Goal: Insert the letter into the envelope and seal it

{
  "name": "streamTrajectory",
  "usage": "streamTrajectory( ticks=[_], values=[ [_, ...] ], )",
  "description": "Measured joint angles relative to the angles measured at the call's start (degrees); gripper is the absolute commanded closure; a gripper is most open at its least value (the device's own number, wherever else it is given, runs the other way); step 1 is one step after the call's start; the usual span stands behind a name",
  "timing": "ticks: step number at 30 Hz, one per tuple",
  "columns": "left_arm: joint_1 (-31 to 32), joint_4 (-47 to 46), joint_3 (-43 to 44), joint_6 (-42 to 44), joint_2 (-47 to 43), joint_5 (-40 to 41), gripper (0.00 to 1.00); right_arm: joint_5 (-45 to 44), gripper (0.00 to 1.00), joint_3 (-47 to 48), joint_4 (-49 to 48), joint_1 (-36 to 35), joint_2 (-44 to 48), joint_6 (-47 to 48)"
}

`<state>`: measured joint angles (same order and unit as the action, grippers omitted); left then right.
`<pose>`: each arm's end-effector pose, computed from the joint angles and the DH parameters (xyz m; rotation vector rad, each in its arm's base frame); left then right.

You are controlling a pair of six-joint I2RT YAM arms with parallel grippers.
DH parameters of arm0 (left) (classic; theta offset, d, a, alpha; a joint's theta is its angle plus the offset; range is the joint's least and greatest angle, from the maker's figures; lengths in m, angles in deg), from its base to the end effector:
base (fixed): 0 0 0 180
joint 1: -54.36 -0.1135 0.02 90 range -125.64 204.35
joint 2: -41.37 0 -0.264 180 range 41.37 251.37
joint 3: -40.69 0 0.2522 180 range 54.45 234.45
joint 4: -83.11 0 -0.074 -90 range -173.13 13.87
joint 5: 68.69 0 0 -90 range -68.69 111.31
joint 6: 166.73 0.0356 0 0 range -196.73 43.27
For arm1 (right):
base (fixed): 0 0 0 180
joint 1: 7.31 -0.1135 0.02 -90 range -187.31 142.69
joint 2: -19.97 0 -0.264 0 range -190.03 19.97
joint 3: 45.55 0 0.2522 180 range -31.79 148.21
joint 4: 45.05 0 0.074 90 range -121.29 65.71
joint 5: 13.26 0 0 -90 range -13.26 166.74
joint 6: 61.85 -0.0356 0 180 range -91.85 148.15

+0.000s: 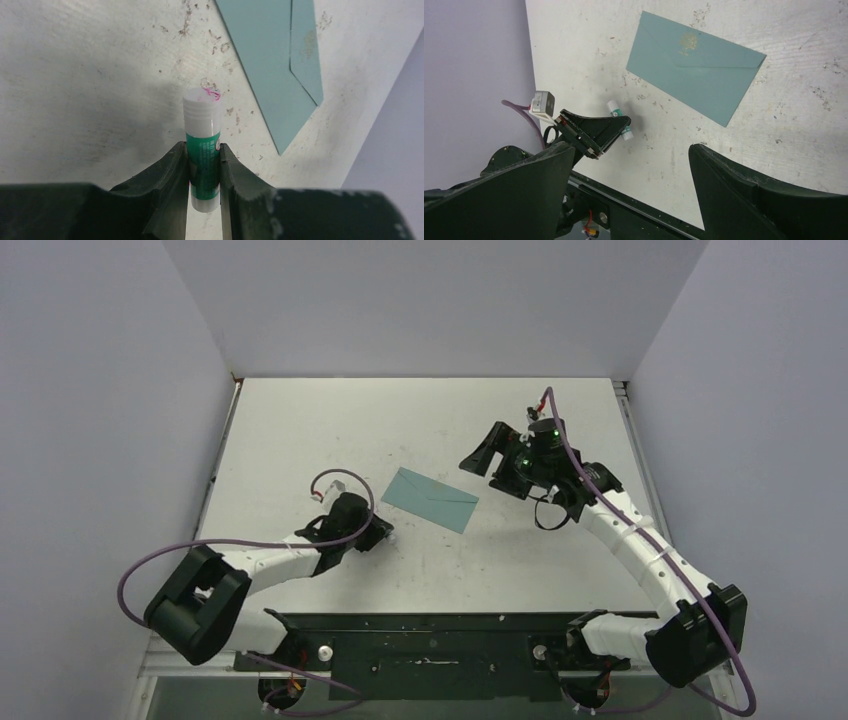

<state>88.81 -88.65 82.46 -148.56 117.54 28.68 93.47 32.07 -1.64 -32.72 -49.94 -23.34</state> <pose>0.2049 -0.1351 0.1533 -0.8476 2.2903 -0.7623 0.2368 0.1238 0.3322 0.3604 2.3480 1.0282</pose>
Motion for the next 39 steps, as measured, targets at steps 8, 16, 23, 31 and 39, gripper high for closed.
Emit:
streamTrajectory(
  ticks=[8, 16, 23, 31, 39],
  values=[
    [2.8, -0.8, 2.5, -4.5, 7.7, 1.2, 0.64, 0.7, 0.12, -2.2, 0.1, 0.6, 0.7, 0.7],
    [3.5, 2.6, 7.7, -6.1, 10.3, 0.3, 0.48, 0.7, 0.11, -3.4, 0.5, 0.7, 3.3, 1.1],
    [3.5, 3.2, 8.1, -5.6, 10.3, -0.4, 0.44, 0.0, 0.11, -3.6, 1.4, 0.7, 4.8, 1.1],
    [2.6, 3.1, 8.1, -1.6, 10.1, -2.8, 0.45, -1.6, 0.11, -3.9, 2.6, 1.0, 7.0, 1.1],
    [0.2, 13.7, 10.6, 7.9, 2.3, -3.7, 0.05, -6.0, 0.05, -3.0, 8.0, 1.0, 7.0, 3.7]
  ],
)
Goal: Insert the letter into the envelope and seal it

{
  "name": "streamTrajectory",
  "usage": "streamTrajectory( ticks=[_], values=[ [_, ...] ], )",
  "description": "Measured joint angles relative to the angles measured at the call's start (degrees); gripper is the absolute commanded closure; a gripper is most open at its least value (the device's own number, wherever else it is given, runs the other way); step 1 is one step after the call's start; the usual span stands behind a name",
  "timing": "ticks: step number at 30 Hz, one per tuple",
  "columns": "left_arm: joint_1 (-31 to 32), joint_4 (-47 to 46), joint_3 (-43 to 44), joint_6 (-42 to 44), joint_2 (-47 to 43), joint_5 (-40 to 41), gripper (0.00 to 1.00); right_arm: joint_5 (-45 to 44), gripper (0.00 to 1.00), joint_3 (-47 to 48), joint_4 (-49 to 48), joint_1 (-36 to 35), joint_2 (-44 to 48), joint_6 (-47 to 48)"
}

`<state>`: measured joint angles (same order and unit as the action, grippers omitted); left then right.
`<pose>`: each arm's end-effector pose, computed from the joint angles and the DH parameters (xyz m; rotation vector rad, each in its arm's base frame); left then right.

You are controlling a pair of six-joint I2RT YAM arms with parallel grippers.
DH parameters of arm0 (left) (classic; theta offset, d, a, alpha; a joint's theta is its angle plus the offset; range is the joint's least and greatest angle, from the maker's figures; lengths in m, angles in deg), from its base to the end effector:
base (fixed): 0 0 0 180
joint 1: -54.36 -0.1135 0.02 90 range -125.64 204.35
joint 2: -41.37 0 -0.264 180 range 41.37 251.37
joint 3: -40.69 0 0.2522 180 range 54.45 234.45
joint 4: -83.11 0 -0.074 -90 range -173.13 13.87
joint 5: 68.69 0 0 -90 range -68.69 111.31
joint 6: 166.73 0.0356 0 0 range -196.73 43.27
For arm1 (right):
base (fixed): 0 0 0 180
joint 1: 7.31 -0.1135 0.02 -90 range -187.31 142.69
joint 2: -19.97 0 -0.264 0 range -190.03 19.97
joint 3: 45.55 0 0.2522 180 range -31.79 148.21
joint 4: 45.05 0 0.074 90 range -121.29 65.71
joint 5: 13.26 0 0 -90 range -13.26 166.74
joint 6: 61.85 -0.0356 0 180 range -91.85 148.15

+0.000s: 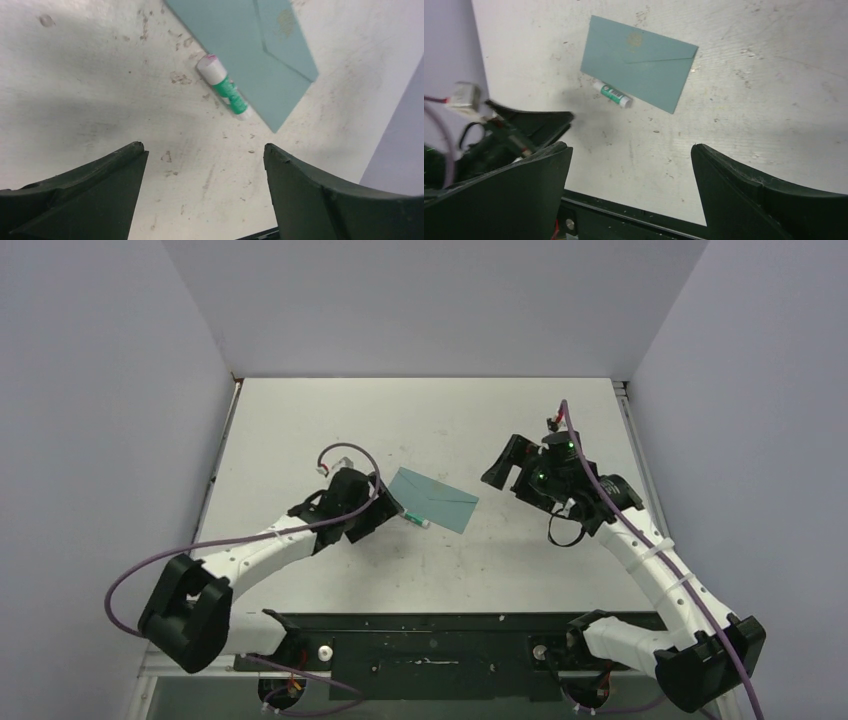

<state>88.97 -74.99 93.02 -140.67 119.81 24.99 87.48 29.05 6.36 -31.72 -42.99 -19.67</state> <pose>0.2209 -0.1497 0.1797 -0.6713 2.4419 -0.6834 0.2074 0.1014 0.3298 0.3839 2.3748 0.8465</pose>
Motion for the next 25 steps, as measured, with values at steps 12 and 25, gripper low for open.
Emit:
streamTrajectory(
  ticks=[12, 25],
  values=[
    [-4.5, 34.7, 25.4, 19.9, -23.6, 13.9, 0.04, -18.9, 0.10, 10.1, 15.2, 0.8, -1.4, 9.4],
    [-4.5, 46.6, 34.9, 27.4, -34.7, 21.9, 0.04, -31.0, 0.11, 24.6, 26.0, 0.8, -2.9, 13.9]
  ],
)
